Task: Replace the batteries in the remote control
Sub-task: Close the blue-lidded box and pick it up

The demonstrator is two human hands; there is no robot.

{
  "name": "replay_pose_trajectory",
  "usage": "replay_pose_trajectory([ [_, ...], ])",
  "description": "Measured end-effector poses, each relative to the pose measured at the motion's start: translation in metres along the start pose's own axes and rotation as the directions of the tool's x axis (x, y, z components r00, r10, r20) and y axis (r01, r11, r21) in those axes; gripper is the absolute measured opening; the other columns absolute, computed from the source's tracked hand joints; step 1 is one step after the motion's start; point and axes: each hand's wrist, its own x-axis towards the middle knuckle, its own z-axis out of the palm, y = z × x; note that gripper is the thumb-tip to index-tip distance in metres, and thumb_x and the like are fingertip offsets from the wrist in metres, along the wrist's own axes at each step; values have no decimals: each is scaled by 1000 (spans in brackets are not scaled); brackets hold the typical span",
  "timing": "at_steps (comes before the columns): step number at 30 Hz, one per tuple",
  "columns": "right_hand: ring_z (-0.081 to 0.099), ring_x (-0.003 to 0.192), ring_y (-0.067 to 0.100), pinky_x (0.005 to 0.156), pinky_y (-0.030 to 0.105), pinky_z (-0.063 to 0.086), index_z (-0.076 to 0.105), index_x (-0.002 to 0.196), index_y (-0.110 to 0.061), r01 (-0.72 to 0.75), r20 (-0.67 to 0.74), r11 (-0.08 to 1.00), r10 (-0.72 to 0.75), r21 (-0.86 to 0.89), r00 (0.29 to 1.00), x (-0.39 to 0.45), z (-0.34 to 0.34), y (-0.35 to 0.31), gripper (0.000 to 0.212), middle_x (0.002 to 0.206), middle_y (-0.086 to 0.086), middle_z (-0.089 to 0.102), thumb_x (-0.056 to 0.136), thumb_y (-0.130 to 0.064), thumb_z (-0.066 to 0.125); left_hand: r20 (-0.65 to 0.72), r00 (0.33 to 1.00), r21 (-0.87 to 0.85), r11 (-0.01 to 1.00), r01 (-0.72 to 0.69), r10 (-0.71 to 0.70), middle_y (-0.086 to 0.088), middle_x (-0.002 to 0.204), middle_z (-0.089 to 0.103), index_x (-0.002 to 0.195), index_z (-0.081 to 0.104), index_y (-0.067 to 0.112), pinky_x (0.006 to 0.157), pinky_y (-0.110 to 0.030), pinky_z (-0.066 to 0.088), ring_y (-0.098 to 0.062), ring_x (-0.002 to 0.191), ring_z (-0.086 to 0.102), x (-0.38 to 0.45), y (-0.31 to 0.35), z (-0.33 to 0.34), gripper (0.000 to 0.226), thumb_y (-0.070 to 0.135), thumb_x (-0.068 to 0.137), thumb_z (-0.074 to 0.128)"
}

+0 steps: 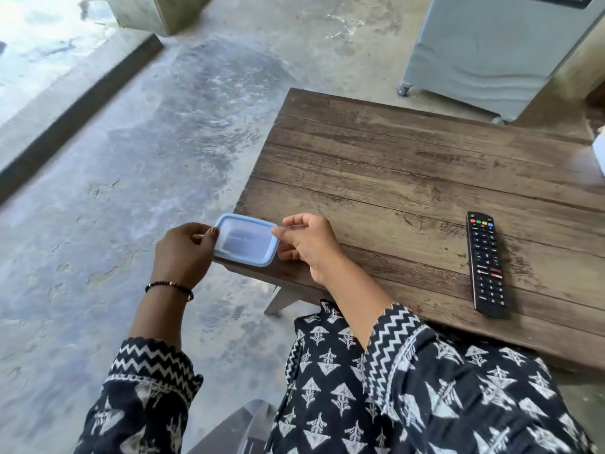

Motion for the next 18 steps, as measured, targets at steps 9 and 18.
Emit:
replay_pose_trajectory([
  [9, 58, 61, 14, 57, 28, 53, 67, 87, -8, 179, -154, 967, -207, -179, 966, -76, -107, -8, 7, 73, 3, 63, 84, -2, 63, -174, 944, -104, 948, -299, 279, -10, 105, 66, 104, 63, 10, 82, -35, 51, -20, 88, 63, -58, 78, 42, 20, 20, 88, 57],
  [18, 58, 69, 10, 69, 26, 49, 68, 82, -21, 103, -451, 912, -292, -397, 844, -120, -233, 16, 18, 75, -4, 65, 79, -3, 67, 556, 767, -128, 945, -301, 320, -1, 114, 63, 119, 55, 15, 82, -24, 48, -16, 99, 62, -141, 166, 166, 39, 24, 83, 65],
])
